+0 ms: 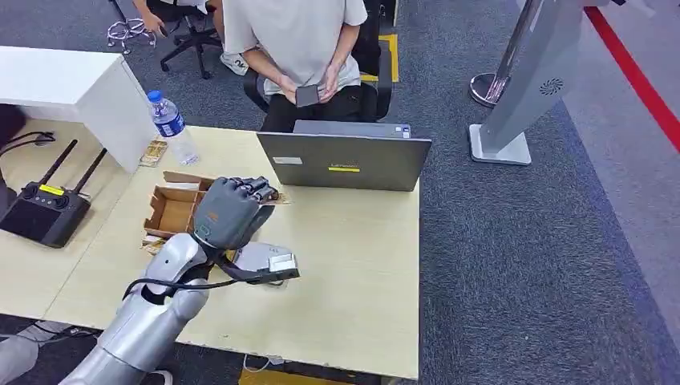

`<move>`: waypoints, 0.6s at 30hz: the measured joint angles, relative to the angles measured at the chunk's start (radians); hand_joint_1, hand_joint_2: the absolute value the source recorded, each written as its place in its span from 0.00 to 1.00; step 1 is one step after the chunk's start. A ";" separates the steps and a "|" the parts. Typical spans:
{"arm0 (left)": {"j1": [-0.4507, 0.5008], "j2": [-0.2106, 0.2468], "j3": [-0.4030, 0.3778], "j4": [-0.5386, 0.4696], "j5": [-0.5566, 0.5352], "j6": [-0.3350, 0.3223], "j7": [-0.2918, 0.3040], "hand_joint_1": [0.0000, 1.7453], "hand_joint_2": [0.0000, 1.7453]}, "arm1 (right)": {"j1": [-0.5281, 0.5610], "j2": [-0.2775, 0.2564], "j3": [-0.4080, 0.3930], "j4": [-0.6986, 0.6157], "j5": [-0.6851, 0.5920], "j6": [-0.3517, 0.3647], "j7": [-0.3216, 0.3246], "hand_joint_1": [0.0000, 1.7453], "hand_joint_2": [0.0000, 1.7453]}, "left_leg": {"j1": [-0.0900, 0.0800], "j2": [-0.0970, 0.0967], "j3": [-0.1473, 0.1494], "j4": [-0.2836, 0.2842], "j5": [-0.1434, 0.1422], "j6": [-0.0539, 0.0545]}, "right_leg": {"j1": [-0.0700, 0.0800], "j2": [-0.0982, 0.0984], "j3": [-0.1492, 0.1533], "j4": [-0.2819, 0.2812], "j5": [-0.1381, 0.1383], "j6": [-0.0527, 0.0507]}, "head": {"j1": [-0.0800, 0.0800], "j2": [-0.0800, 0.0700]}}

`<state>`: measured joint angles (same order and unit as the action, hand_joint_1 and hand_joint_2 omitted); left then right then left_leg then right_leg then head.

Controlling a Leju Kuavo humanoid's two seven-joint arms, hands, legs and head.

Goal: Pass the card to the sensor for recognition and then transmit it.

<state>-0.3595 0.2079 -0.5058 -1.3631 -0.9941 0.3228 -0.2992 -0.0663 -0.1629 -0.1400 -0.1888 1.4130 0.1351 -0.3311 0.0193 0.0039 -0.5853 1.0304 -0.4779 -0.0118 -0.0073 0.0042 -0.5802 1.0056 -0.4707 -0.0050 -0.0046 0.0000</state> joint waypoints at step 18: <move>0.050 -0.034 0.081 0.258 -0.087 -0.090 0.112 1.00 1.00 | 0.016 0.000 -0.011 0.000 0.023 -0.019 0.001 0.00 0.00 | 0.000 0.000 0.000 0.000 0.000 0.000 | 0.000 0.000 0.000 0.000 0.000 0.000 | 0.000 0.000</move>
<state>-0.3099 0.1740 -0.4253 -1.1055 -1.0807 0.2330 -0.1873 -0.0504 -0.1629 -0.1507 -0.1884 1.4363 0.1160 -0.3304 0.0193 0.0041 -0.5854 1.0305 -0.4779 -0.0119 -0.0073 0.0043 -0.5804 1.0056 -0.4707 -0.0051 -0.0050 0.0000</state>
